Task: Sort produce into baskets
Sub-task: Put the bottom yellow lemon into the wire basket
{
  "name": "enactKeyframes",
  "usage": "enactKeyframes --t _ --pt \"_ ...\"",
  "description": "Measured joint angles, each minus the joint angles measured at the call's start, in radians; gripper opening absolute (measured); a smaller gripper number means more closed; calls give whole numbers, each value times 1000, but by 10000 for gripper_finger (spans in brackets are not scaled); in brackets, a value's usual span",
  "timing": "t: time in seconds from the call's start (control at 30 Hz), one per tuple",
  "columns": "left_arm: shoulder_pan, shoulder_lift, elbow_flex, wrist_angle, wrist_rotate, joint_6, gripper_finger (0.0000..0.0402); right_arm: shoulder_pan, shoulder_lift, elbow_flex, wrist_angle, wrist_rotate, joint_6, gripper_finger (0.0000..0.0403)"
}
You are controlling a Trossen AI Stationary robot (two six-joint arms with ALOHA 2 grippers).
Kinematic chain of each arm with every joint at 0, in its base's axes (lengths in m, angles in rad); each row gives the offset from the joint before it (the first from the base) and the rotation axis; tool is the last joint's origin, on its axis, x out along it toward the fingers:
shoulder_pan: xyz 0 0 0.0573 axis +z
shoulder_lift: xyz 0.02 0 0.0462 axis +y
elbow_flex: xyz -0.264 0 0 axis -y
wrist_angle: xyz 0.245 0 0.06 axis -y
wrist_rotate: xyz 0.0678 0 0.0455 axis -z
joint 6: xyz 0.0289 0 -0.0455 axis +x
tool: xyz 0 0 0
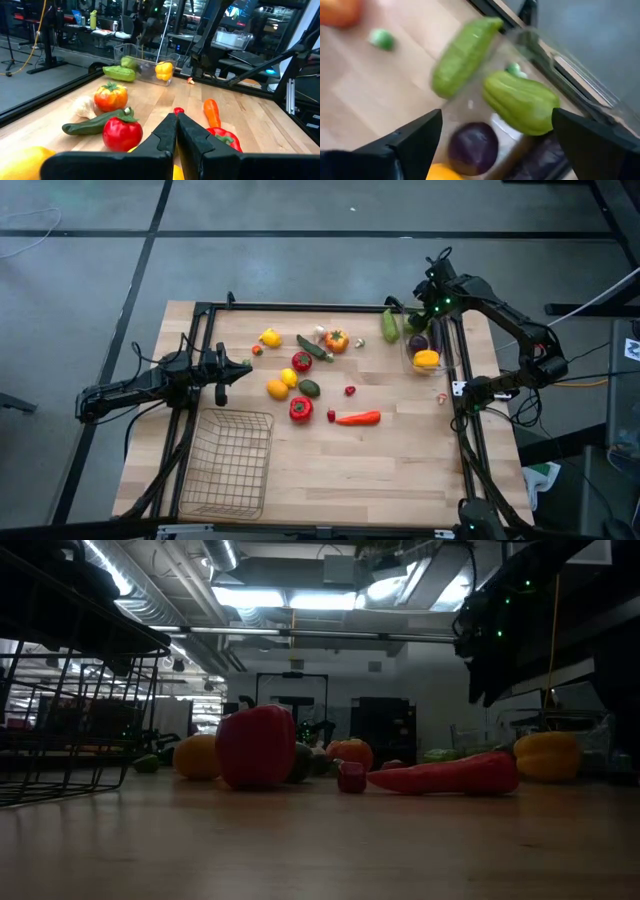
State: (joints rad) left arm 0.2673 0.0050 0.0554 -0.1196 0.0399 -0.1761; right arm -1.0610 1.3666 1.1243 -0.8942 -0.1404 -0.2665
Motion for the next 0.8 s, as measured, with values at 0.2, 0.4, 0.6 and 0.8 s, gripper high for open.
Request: enactKeyframes --t 0.2,0.4,0.6,0.8 --pt "0 0 0 0 0 0 11 1 -7 113 -60 -119 45 372" --pt "0 0 0 0 0 0 11 39 -40 139 -46 -186 58 371" --pt "0 0 0 0 0 0 11 132 -77 139 -47 -186 59 372" --pt "0 0 0 0 0 0 11 252 -84 139 -55 -186 60 372"
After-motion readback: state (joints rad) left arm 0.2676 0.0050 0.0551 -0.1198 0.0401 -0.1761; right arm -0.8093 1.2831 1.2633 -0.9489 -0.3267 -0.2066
